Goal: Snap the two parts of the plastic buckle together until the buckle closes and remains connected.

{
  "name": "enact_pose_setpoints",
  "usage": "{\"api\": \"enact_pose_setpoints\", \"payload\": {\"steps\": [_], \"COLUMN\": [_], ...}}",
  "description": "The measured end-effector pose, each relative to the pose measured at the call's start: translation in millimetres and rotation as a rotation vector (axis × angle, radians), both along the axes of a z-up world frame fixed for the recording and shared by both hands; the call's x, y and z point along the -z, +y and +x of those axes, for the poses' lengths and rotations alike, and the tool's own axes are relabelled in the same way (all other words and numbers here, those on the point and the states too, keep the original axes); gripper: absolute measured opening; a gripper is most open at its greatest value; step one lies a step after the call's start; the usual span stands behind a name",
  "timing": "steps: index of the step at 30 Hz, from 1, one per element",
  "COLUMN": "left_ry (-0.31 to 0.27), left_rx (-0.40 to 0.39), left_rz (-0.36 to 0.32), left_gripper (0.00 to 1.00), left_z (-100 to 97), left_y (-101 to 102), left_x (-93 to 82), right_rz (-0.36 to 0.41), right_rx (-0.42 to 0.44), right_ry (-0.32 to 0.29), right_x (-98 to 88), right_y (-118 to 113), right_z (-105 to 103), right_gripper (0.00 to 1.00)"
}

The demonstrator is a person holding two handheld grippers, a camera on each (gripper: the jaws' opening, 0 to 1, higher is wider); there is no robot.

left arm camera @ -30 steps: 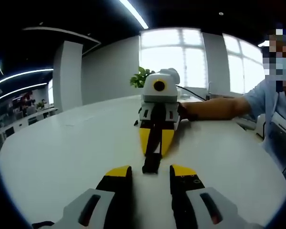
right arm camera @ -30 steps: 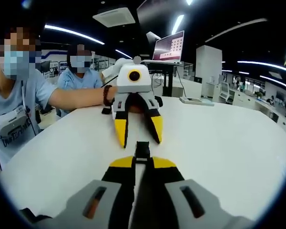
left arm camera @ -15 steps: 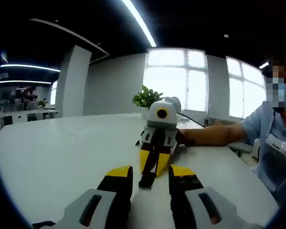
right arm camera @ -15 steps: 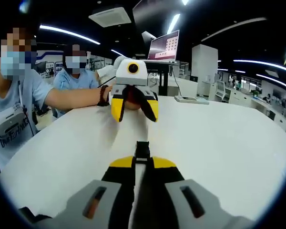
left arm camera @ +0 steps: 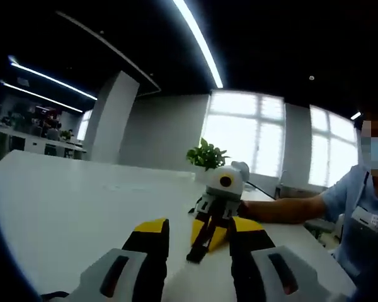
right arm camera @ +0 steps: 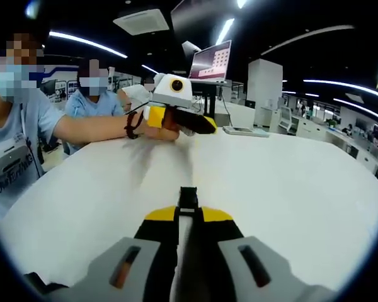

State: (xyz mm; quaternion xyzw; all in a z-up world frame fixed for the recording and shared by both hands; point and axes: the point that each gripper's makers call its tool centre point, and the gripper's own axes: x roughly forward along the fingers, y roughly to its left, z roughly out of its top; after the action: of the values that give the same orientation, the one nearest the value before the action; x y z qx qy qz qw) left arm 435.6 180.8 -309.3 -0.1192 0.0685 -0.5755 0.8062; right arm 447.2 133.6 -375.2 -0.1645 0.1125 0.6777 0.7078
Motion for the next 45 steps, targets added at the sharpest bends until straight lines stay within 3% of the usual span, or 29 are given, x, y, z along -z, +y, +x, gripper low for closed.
{"api": "enact_pose_setpoints", "payload": {"steps": [4,18,28,32,45], "left_ry": [0.001,-0.018,-0.028,-0.03,-0.04], "left_rx": [0.008,0.011,0.012,0.043,0.034], "left_rz": [-0.016,0.064,0.099,0.076,0.086], "left_gripper": [0.44,0.44,0.45,0.49,0.49], "left_z": [-3.1,-7.5,-4.5,-9.6,-9.2], "left_y": [-3,-10,-11,-14,-12], "left_x": [-1.8,11.0,14.7,10.2,10.8], "right_rz": [-0.011,-0.056,-0.035,-0.059,-0.202], "right_rx": [0.034,0.078,0.079,0.076,0.081], "right_ry": [0.008,0.028,0.083,0.075,0.059], "right_x": [2.1,5.4,3.5,2.0,1.7], "right_y": [-2,2,0,-1,-2], "right_z": [8,22,20,21,30], "right_gripper": [0.11,0.11,0.11,0.11,0.11]}}
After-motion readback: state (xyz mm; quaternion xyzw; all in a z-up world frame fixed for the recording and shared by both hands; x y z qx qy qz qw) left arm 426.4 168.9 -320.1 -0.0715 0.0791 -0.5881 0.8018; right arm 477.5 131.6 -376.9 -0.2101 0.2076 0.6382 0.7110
